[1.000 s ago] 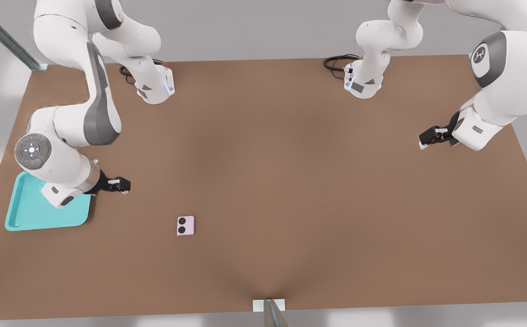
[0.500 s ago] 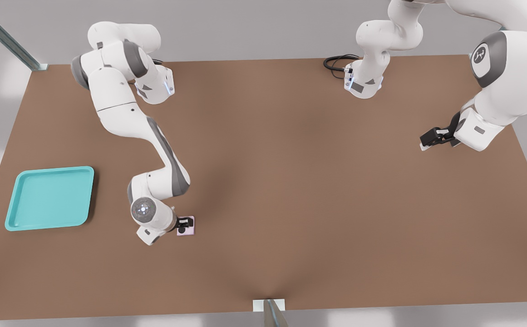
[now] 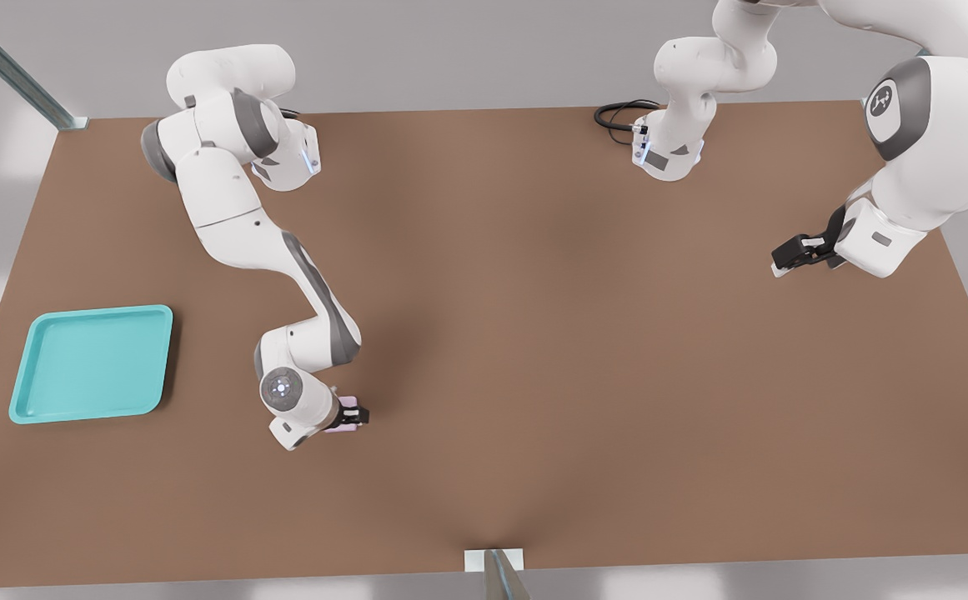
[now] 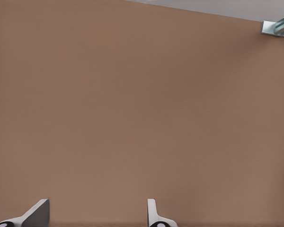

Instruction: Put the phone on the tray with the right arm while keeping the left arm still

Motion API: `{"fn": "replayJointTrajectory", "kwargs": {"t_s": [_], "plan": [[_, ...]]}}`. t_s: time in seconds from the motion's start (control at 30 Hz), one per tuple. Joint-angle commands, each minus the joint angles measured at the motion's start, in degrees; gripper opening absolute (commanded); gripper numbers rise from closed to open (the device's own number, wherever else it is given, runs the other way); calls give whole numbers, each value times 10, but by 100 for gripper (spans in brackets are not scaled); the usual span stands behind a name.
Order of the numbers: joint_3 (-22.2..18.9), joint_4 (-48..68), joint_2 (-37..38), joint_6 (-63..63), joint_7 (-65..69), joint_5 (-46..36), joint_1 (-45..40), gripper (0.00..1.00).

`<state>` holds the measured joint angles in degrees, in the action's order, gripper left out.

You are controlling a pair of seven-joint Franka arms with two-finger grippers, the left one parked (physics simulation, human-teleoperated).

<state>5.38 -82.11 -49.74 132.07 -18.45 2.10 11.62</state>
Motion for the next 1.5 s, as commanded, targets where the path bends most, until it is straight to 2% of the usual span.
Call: {"fn": "replayJointTrajectory", "kwargs": {"t_s": [0.0,0.47,0.53,0.6,0.73,0.87,1.07,1.13,1.17,1.27,1.3,1.33,1.37,1.47], "plan": [[1,-2,-1,12,-36,-1,0,100],[1,-5,-13,33,-30,3,0,100],[1,-5,-13,32,-30,3,0,88],[1,-5,-13,32,-29,3,0,81],[0,-4,-8,24,-30,2,-5,78],[2,-15,41,-13,-20,2,-26,78],[2,-156,163,-9,184,-1,-166,78],[16,-173,176,-9,257,-1,-227,78],[42,-187,185,-8,282,-1,-271,78],[46,-209,212,-12,406,0,-362,78],[70,-221,226,-12,438,1,-412,78],[72,-221,226,-12,471,1,-435,78],[92,-222,226,-11,495,4,-476,78],[111,-227,225,-9,550,6,-532,78]]}}
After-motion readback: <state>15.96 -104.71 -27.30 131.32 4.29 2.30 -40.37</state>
